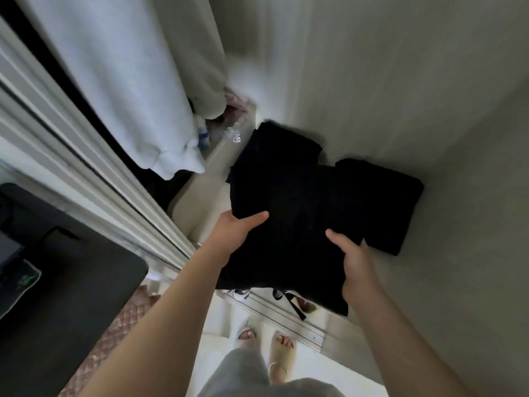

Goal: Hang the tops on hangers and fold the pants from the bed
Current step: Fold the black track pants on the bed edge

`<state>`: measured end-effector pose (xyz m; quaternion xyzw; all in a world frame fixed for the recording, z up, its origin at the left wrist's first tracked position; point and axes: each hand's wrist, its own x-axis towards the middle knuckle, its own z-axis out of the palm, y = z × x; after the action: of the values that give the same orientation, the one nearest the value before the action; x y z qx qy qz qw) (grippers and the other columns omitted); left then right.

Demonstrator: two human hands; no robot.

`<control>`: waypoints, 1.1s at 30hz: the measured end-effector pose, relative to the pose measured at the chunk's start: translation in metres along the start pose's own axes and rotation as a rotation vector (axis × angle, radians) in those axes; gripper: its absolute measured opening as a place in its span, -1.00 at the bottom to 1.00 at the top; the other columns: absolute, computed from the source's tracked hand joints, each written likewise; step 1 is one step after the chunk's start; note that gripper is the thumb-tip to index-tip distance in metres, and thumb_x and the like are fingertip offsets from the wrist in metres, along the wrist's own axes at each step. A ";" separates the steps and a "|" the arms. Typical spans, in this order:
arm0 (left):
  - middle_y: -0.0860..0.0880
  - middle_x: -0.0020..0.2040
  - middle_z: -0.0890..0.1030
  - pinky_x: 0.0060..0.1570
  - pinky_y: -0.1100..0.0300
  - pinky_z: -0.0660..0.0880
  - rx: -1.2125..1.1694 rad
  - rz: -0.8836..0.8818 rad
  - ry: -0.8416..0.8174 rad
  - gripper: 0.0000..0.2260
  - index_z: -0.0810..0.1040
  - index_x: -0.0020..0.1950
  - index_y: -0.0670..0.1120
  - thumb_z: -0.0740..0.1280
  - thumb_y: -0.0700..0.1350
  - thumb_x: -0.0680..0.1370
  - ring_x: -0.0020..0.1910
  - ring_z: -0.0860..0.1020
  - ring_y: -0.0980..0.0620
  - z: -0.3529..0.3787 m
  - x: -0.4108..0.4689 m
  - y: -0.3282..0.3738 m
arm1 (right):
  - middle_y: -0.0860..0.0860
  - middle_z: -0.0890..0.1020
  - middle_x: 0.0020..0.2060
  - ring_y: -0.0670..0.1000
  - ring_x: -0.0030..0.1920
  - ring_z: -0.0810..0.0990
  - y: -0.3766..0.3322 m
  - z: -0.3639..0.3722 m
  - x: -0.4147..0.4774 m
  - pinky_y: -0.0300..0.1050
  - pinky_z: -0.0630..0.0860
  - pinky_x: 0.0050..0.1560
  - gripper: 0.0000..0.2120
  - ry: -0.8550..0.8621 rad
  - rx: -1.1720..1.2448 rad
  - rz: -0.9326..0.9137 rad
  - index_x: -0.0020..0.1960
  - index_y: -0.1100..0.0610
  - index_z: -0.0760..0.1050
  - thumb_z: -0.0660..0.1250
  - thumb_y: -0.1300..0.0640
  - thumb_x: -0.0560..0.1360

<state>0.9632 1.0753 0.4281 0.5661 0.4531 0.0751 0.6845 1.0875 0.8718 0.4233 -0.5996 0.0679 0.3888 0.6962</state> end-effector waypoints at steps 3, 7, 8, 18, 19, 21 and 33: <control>0.16 -0.12 0.73 -0.32 0.36 0.57 0.060 -0.009 -0.054 -0.70 0.64 0.03 0.08 0.58 0.12 0.38 -0.18 0.70 0.18 0.006 0.051 0.009 | -0.21 0.71 0.01 -0.03 0.07 0.69 -0.006 0.008 0.032 -0.05 0.62 -0.13 -0.63 0.046 0.059 0.027 0.01 -0.38 0.59 0.61 -0.10 0.29; 0.13 -0.02 0.73 0.04 0.17 0.61 0.138 -0.009 -0.136 -0.54 0.65 0.14 0.07 0.59 0.17 0.30 -0.03 0.70 0.11 0.012 0.124 0.021 | -0.15 0.71 0.09 0.00 0.11 0.69 -0.013 0.015 0.090 0.00 0.64 -0.05 -0.48 0.079 0.095 0.029 0.22 -0.28 0.56 0.60 -0.09 0.30; 0.11 0.00 0.73 0.08 0.13 0.59 0.145 -0.004 -0.142 -0.53 0.65 0.15 0.07 0.59 0.16 0.29 0.01 0.70 0.08 0.012 0.143 0.024 | -0.11 0.70 0.11 0.01 0.10 0.70 -0.015 0.017 0.106 -0.01 0.66 -0.06 -0.46 0.080 0.106 0.024 0.26 -0.24 0.55 0.60 -0.06 0.32; 0.04 0.04 0.71 0.05 0.21 0.60 0.290 0.192 0.031 -0.67 0.64 0.20 -0.07 0.55 -0.08 0.47 -0.01 0.68 0.09 0.010 0.304 0.059 | 0.00 0.68 0.16 0.07 0.12 0.69 -0.028 0.065 0.263 0.11 0.66 0.05 -0.43 0.059 0.092 -0.044 0.36 -0.08 0.47 0.55 0.19 0.42; 0.01 0.09 0.69 0.14 0.15 0.57 0.343 0.222 0.092 -0.65 0.62 0.25 -0.10 0.53 -0.08 0.48 0.07 0.66 0.04 0.011 0.314 0.060 | -0.01 0.68 0.16 0.07 0.12 0.69 -0.028 0.072 0.274 0.09 0.67 0.02 -0.43 0.058 0.094 -0.043 0.37 -0.09 0.46 0.54 0.19 0.44; -0.01 0.23 0.63 0.23 0.16 0.47 0.441 0.308 0.215 -0.58 0.53 0.36 -0.07 0.48 -0.10 0.52 0.22 0.58 -0.02 0.017 0.328 0.058 | 0.00 0.66 0.19 0.10 0.15 0.67 -0.027 0.086 0.294 0.14 0.65 0.09 -0.41 0.094 0.084 -0.045 0.41 -0.10 0.41 0.53 0.16 0.46; -0.05 0.65 0.05 0.49 -0.39 -0.04 1.291 0.584 0.256 -0.44 -0.05 0.62 0.23 -0.04 0.29 0.63 0.62 -0.04 -0.23 0.057 0.323 -0.026 | 0.04 -0.08 0.62 0.20 0.61 -0.09 0.021 0.093 0.294 0.33 0.08 0.48 -0.31 0.246 -1.412 -0.650 0.61 -0.22 -0.04 0.21 -0.17 0.58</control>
<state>1.1794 1.2253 0.2301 0.9426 0.3141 0.0381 0.1069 1.2416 1.0893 0.2675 -0.9286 -0.2976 0.0476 0.2167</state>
